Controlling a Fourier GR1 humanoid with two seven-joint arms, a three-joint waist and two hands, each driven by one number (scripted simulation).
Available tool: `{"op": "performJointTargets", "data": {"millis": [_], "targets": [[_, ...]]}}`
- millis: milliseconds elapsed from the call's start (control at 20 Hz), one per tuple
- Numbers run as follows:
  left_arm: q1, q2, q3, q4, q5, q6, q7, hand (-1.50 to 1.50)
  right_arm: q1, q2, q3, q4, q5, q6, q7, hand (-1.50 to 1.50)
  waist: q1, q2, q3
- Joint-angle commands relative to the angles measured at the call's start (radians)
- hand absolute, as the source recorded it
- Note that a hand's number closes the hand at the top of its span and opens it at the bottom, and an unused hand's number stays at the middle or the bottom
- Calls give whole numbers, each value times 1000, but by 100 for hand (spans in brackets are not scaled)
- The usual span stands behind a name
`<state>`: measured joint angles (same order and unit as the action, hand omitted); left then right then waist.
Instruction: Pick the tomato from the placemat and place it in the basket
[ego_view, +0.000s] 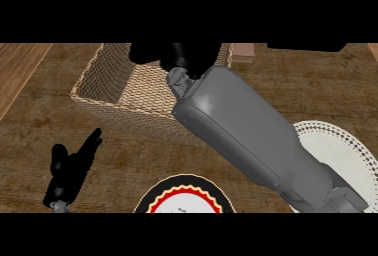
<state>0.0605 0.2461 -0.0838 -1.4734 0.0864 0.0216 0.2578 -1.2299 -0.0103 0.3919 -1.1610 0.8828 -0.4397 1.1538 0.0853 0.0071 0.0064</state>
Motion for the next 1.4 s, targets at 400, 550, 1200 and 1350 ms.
{"op": "performJointTargets", "data": {"millis": [400,550,1200,1350], "targets": [[43,-8,29,71,25,-9,20,0,39,10,8,231,-9,-207,140,150,-50,-2,-10],[9,-18,14,67,-6,16,46,0,51,10,100,269,8,-216,168,150,-50,-3,-9],[85,-21,50,47,11,7,29,0,120,2,68,131,67,-207,116,-150,-97,-15,-6],[98,-8,53,27,11,-5,31,0,109,10,35,126,86,-242,149,-150,-86,-13,-7]]}}
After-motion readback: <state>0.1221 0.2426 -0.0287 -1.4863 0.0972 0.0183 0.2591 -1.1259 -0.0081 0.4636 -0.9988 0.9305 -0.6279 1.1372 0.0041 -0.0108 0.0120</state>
